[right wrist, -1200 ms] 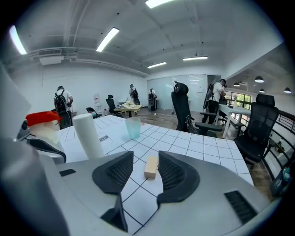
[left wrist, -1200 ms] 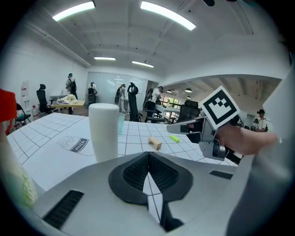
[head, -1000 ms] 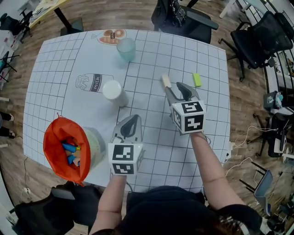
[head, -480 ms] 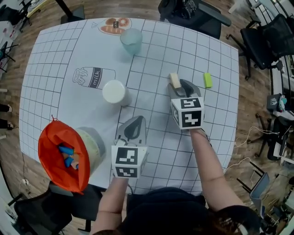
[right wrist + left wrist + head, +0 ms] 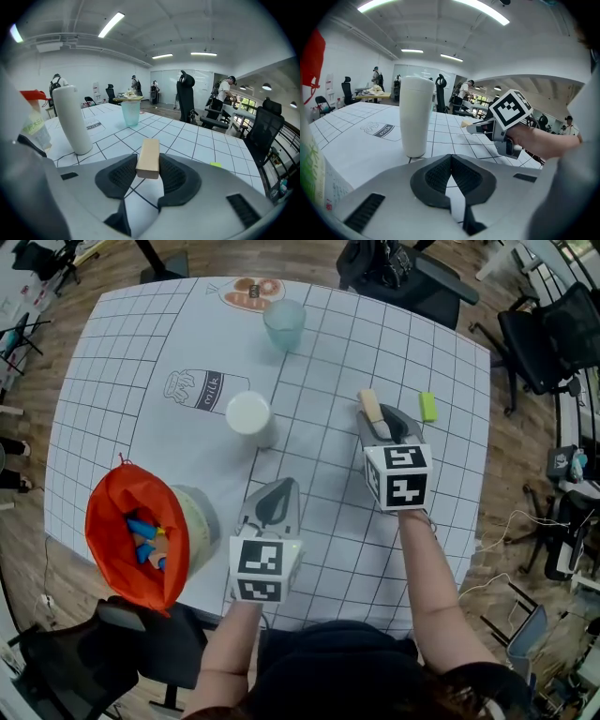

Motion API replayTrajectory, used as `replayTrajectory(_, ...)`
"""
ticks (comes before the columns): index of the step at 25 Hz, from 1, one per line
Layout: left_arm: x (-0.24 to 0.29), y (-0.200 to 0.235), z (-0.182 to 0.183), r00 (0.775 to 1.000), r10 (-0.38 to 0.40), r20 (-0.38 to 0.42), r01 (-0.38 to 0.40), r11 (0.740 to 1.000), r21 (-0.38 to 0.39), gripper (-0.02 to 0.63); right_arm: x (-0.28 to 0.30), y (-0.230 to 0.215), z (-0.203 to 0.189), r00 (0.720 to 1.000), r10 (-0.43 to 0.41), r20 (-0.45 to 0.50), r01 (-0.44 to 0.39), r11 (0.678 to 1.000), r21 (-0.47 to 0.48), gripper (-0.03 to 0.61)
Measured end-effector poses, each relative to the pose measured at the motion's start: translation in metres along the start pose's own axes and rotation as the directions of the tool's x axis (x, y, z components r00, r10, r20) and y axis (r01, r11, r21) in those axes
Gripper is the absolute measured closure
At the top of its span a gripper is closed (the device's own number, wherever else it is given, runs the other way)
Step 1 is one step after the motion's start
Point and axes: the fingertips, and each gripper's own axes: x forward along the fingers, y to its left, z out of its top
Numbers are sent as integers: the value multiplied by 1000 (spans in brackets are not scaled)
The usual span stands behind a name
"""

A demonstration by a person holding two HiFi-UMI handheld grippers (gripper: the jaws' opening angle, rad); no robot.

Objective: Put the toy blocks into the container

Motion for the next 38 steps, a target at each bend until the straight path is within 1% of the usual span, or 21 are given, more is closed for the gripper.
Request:
replayTrajectory(5,-24,-9,4,999,21,27,-21,1000,0,588,-39,18,27,996,67,56,-67,998,-13,416)
replayTrajectory(10,-58,-13,13,995,59,78,-57,998,-26,588,-86,49,58,980,159,118,-153,986,-60,416)
replayTrajectory(14,-89,-18,12,990,91,106,-87,995,-42,588,-125,80,80,958,237,160,-220,968,-117,416)
replayTrajectory(19,-125,-18,2,979,155,133,-148,987,-63,588,-162,124,93,917,350,191,-318,931,-180,416)
replayTrajectory(23,-155,-18,-8,967,204,151,-194,978,-79,588,-186,167,99,871,446,203,-403,888,-223,416)
replayTrajectory(26,-181,-14,-12,953,250,173,-236,967,-93,588,-203,204,107,833,512,209,-457,850,-261,416)
replayTrajectory(30,-207,0,-26,936,306,176,-287,950,-124,588,-215,251,119,775,594,217,-517,793,-322,416)
replayTrajectory(34,-233,17,-31,910,369,189,-344,926,-154,588,-220,288,126,723,657,212,-566,740,-364,416)
replayTrajectory(38,-262,39,-48,881,439,177,-406,893,-194,588,-222,337,124,667,721,188,-620,677,-396,416)
